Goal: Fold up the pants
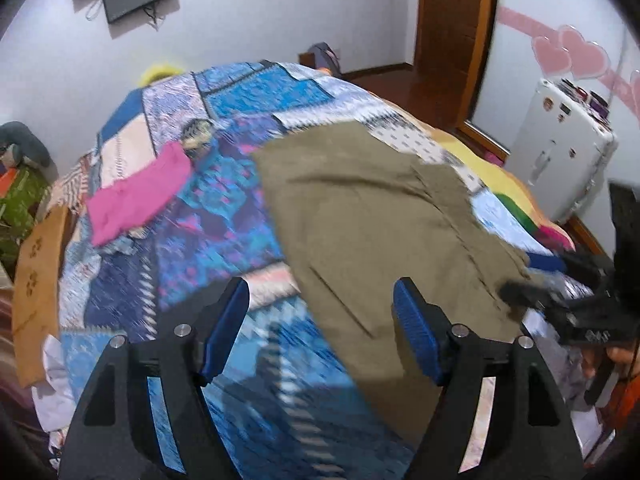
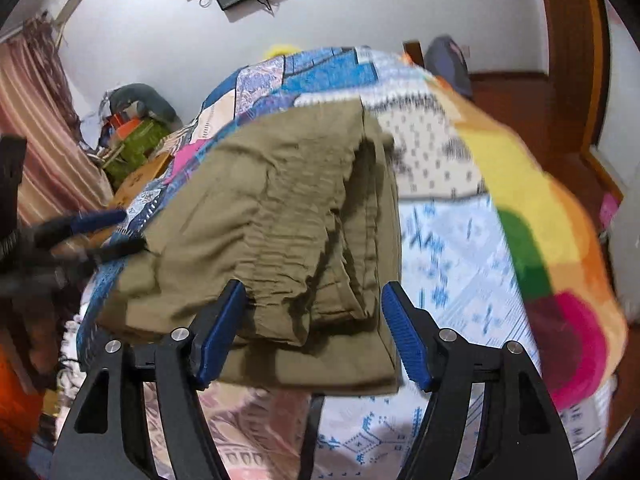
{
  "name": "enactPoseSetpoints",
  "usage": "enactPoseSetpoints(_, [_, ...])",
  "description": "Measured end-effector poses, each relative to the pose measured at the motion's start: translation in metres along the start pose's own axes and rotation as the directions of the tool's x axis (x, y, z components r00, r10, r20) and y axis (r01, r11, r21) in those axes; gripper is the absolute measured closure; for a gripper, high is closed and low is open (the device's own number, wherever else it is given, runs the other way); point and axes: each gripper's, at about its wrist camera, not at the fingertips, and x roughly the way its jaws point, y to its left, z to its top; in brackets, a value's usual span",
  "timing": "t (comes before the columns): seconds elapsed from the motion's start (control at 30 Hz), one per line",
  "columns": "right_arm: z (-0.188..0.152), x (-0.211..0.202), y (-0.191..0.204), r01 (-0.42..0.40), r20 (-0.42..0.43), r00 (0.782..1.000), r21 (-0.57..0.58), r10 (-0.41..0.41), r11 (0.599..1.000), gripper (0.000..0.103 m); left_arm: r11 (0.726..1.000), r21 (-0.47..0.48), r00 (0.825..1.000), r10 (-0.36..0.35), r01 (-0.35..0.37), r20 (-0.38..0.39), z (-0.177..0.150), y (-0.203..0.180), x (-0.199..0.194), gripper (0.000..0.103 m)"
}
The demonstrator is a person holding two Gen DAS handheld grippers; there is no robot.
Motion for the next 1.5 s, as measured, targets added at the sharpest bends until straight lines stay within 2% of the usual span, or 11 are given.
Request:
enactPoseSetpoints(0.2, [0.002, -0.004, -0.004, 0.028, 0.004, 1.0, -0.051, -0.028, 0.998, 0.036, 0.997, -0.075, 1.0, -0.007, 0.005, -0.023, 0.038, 0.035, 0.041, 0.028])
enactPoseSetpoints(0.53, [0.007, -0.003, -0.01, 0.019, -0.016, 1.0, -0.099, -0.021, 0.995, 0.036, 0.978, -0.171, 0.98, -0.145, 0.121, -0.137, 0.083, 0.058, 0.14, 0.029])
enactPoseSetpoints(0.7, [0.012, 0.0, -0.015, 0.018, -0.022, 1.0, -0.103, -0.02, 0.995, 0.036, 0.942, -0.258, 0.958, -0.255, 0.216, -0.132, 0.094, 0.068, 0.164, 0.041])
enactPoseSetpoints(0.73, [0.013, 0.001, -0.016, 0.017, -0.025, 0.999, -0.104, -0.019, 0.994, 0.036, 0.94, -0.26, 0.957, -0.26, 0.22, -0.13, 0.096, 0.068, 0.165, 0.051])
enactPoseSetpoints(0.77, [0.014, 0.002, -0.017, 0.016, -0.027, 0.999, -0.105, -0.019, 0.994, 0.035, 0.941, -0.258, 0.958, -0.257, 0.218, -0.128, 0.098, 0.067, 0.166, 0.064])
enactPoseSetpoints(0.87, [0.018, 0.005, -0.019, 0.014, -0.029, 0.999, -0.109, -0.017, 0.994, 0.035, 0.958, -0.225, 0.968, -0.211, 0.177, -0.138, 0.103, 0.062, 0.172, 0.087])
enactPoseSetpoints(0.97, [0.021, 0.007, -0.021, 0.021, -0.026, 0.999, -0.11, -0.024, 0.994, 0.035, 0.979, -0.167, 0.982, -0.141, 0.119, -0.127, 0.103, 0.054, 0.168, 0.094])
enactPoseSetpoints(1.07, [0.026, 0.009, -0.022, 0.047, -0.016, 0.999, -0.12, -0.05, 0.992, 0.035, 0.992, -0.114, 0.992, -0.068, 0.056, -0.107, 0.1, 0.051, 0.158, 0.097])
enactPoseSetpoints(1.23, [0.04, 0.006, -0.028, 0.136, 0.004, 0.991, -0.091, -0.136, 0.987, 0.035, 0.992, -0.12, 0.994, 0.016, -0.029, -0.106, 0.071, 0.067, 0.125, 0.097])
enactPoseSetpoints(1.37, [0.045, -0.01, -0.021, 0.118, 0.034, 0.993, -0.075, -0.116, 0.99, 0.034, 0.987, -0.116, 0.99, 0.098, -0.109, -0.097, 0.03, 0.074, 0.083, 0.098])
enactPoseSetpoints(1.5, [0.04, -0.018, 0.001, 0.08, 0.045, 0.996, -0.109, -0.075, 0.991, 0.033, 0.978, -0.163, 0.987, 0.113, -0.13, -0.111, -0.008, 0.077, 0.054, 0.098])
